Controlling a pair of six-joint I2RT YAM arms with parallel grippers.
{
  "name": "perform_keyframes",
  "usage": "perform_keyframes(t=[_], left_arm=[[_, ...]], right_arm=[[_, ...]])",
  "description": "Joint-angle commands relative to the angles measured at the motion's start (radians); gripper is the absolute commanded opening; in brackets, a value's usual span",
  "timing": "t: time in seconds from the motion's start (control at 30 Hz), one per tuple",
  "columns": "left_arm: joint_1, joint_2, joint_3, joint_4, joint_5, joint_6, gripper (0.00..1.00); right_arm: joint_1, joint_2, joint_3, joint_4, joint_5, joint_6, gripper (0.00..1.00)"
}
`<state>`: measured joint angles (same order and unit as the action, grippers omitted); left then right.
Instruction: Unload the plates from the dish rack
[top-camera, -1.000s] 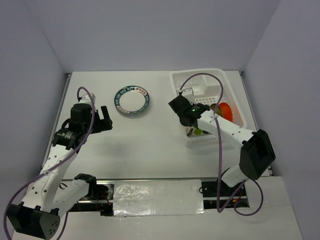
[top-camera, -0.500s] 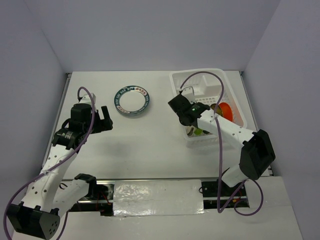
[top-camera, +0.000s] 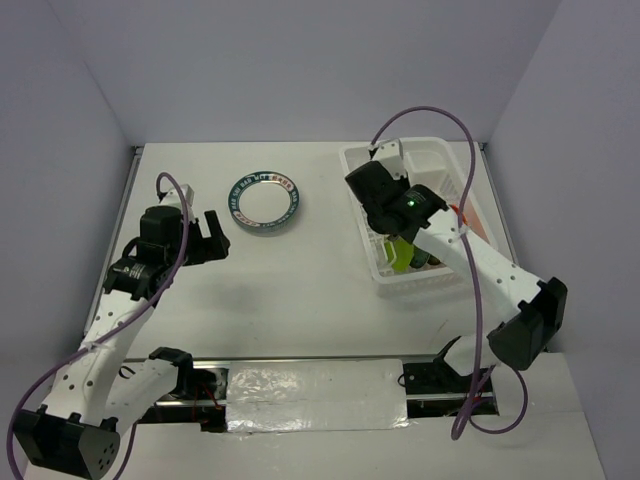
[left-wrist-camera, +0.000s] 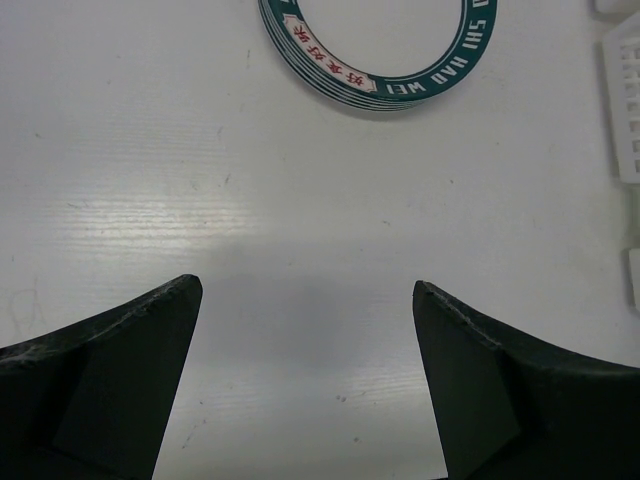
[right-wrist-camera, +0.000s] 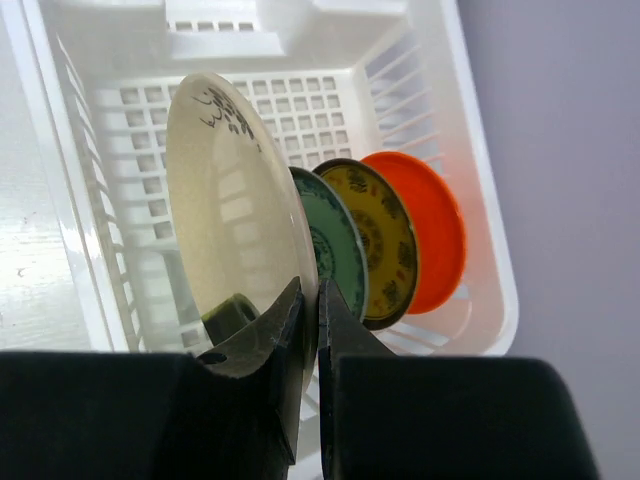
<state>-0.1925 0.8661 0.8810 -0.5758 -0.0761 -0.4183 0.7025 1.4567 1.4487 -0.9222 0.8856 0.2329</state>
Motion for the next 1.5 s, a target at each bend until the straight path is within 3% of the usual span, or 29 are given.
perform_keyframes(t=[0.0, 0.1, 0.13, 0.17, 0.23, 0.27, 0.4, 0.53, 0.63, 0.7, 0.73, 0.8, 0.83, 0.87, 0.9, 1.0, 1.17, 1.27, 1.43, 1.47], left_arm=[[-0.004, 0.000, 0.039, 0.051, 0.056, 0.003, 0.99], [-0.004, 0.016, 0.070, 0.109, 0.249, -0.013, 1.00], [-0.004, 0.022, 0.072, 0.143, 0.439, -0.039, 1.00], [-0.008, 0.034, 0.069, 0.189, 0.540, -0.059, 0.99], [-0.051, 0.040, 0.050, 0.368, 0.707, -0.149, 1.00], [-0.080, 0.048, 0.055, 0.445, 0.710, -0.169, 1.00], [-0.232, 0.100, 0.104, 0.525, 0.644, -0.195, 1.00], [-0.369, 0.181, 0.173, 0.461, 0.488, -0.162, 0.97], [-0.390, 0.201, 0.171, 0.490, 0.478, -0.166, 0.82], [-0.394, 0.203, 0.159, 0.525, 0.498, -0.184, 0.44], [-0.395, 0.205, 0.154, 0.524, 0.495, -0.188, 0.19], [-0.397, 0.206, 0.151, 0.516, 0.484, -0.186, 0.02], [-0.395, 0.206, 0.145, 0.495, 0.445, -0.186, 0.00], [-0.397, 0.203, 0.139, 0.478, 0.444, -0.191, 0.00], [-0.397, 0.203, 0.135, 0.453, 0.362, -0.195, 0.00], [-0.391, 0.235, 0.098, 0.326, 0.151, -0.243, 0.00], [-0.369, 0.321, -0.036, 0.350, 0.165, -0.298, 0.00], [-0.364, 0.381, -0.109, 0.421, 0.199, -0.315, 0.00], [-0.352, 0.491, -0.198, 0.499, 0.211, -0.342, 0.07], [-0.349, 0.507, -0.209, 0.514, 0.219, -0.349, 0.10]], right_arm=[[0.015, -0.090, 0.061, -0.055, 0.064, 0.005, 0.00], [0.029, -0.125, 0.107, -0.107, 0.006, 0.034, 0.00], [0.034, -0.171, 0.108, -0.099, -0.038, 0.033, 0.00], [0.038, -0.202, 0.101, -0.052, -0.100, 0.023, 0.00], [0.038, -0.318, 0.038, 0.032, -0.369, -0.015, 0.00], [0.038, -0.356, 0.010, 0.124, -0.580, -0.018, 0.00], [0.038, -0.469, -0.112, 0.276, -0.934, 0.032, 0.00], [0.037, -0.501, -0.163, 0.365, -1.060, 0.078, 0.00], [0.038, -0.513, -0.200, 0.416, -1.132, 0.109, 0.00], [0.037, -0.525, -0.226, 0.454, -1.158, 0.121, 0.00], [0.037, -0.530, -0.237, 0.465, -1.157, 0.123, 0.00], [0.037, -0.538, -0.260, 0.479, -1.145, 0.128, 0.06], [0.038, -0.541, -0.272, 0.479, -1.108, 0.125, 0.16], [0.034, -0.544, -0.272, 0.470, -1.073, 0.123, 0.33], [0.032, -0.550, -0.284, 0.439, -1.024, 0.125, 0.72], [0.023, -0.559, -0.315, 0.375, -0.719, 0.131, 0.97], [0.006, -0.521, -0.335, 0.192, -0.285, 0.105, 1.00], [-0.017, -0.472, -0.340, 0.099, -0.131, 0.085, 1.00], [-0.069, -0.418, -0.369, 0.101, -0.100, 0.030, 0.91], [-0.072, -0.412, -0.373, 0.117, -0.105, 0.019, 0.84]])
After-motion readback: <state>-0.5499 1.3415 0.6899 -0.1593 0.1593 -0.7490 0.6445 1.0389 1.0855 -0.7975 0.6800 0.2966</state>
